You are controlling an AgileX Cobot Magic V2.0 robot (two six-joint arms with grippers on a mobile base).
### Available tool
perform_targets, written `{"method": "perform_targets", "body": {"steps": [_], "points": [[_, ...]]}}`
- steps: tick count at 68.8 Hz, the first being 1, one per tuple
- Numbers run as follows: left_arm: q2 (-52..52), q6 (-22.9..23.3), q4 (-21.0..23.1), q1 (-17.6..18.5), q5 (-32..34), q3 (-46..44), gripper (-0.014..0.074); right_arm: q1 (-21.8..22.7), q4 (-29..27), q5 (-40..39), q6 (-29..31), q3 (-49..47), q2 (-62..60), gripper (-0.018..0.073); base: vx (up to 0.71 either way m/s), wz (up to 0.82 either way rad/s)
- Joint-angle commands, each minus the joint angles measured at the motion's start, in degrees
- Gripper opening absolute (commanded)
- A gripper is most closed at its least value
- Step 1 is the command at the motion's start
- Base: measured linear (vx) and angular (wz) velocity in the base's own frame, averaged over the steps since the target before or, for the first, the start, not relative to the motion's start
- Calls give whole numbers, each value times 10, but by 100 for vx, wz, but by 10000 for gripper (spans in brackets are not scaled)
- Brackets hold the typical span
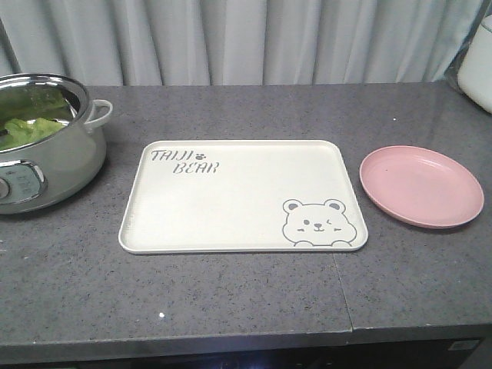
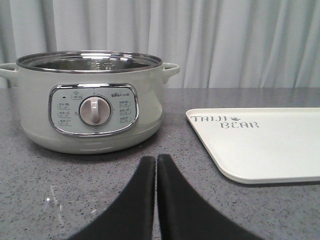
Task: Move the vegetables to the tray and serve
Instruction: 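Stop the base in front of the cream tray and pink plate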
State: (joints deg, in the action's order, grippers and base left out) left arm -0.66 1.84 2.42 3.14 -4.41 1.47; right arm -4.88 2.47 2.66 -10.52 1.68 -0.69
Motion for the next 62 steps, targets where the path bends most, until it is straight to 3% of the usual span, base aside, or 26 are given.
{"method": "perform_targets", "body": {"steps": [1,62], "points": [[-8,5,1,-1,44,15,-6,4,2,-44,3,8,-4,-2,3,-1],[-8,5,1,-1,44,15,-6,4,2,-44,3,8,-4,-2,1,0]]}}
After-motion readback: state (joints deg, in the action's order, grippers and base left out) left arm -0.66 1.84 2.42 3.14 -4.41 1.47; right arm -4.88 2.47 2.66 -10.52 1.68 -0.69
